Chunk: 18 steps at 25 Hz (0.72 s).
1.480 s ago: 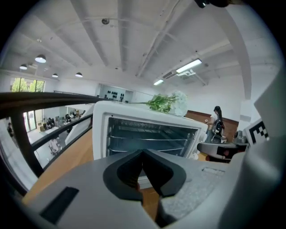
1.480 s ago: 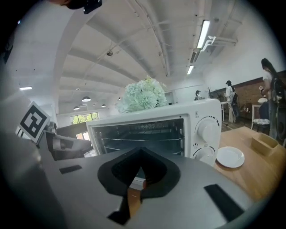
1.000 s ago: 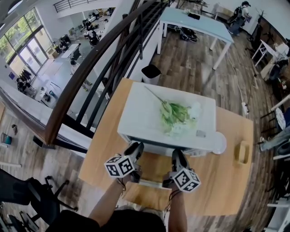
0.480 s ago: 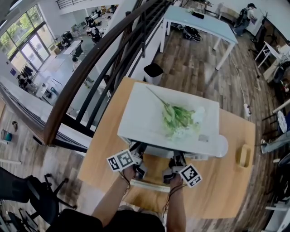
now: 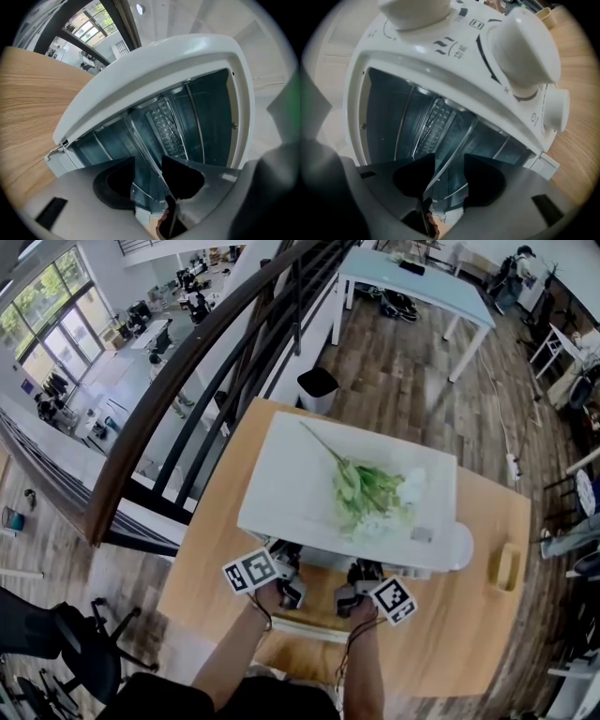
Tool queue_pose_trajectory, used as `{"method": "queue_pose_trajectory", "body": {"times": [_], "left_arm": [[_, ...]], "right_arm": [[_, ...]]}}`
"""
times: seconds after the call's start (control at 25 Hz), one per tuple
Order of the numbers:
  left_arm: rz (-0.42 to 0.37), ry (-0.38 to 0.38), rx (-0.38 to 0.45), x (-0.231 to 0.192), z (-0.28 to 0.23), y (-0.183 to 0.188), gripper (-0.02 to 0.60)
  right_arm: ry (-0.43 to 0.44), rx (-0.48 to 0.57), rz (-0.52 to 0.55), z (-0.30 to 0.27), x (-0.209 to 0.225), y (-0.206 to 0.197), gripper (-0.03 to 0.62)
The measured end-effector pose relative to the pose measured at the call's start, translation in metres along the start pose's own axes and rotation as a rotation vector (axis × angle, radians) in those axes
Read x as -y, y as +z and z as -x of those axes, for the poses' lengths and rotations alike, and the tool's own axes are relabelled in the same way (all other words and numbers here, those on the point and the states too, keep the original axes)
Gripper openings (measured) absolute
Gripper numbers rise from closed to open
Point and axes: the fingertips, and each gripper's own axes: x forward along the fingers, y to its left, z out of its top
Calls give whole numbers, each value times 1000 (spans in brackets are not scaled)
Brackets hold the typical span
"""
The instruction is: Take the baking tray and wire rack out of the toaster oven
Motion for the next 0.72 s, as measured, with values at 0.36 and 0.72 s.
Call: {"method": "queue_pose_trajectory", "body": {"times": [0.36,0.72], "left_arm": [[12,-39,7,4,-8,0,158],[46,-73,17,7,-12,0,98]], "right_arm": [[-7,-3,14,-10,-3,5,130],[-2,1,-2,-12,1,7,127]]}}
